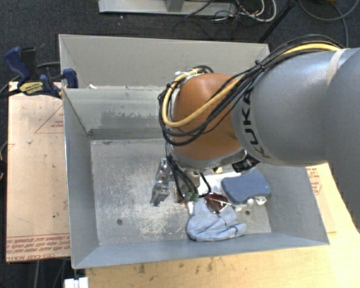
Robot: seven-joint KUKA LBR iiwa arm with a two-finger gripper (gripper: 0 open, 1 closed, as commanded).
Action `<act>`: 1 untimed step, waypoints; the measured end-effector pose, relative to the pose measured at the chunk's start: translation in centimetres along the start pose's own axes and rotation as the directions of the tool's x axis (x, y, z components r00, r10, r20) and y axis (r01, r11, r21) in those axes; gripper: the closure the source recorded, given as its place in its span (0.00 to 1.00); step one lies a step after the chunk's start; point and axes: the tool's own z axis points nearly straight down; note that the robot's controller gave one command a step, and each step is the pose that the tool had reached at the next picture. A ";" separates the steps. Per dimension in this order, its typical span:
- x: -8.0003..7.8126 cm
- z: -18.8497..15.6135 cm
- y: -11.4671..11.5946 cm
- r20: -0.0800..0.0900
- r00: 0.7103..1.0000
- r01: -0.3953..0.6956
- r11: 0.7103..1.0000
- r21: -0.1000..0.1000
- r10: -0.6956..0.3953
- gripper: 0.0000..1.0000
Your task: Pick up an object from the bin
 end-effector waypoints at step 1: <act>0.0 0.0 0.0 0.000 1.000 0.000 1.000 0.000 0.000 1.00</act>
Offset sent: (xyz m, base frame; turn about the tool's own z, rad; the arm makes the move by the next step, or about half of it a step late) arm 0.0224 0.0830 0.0001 -0.3070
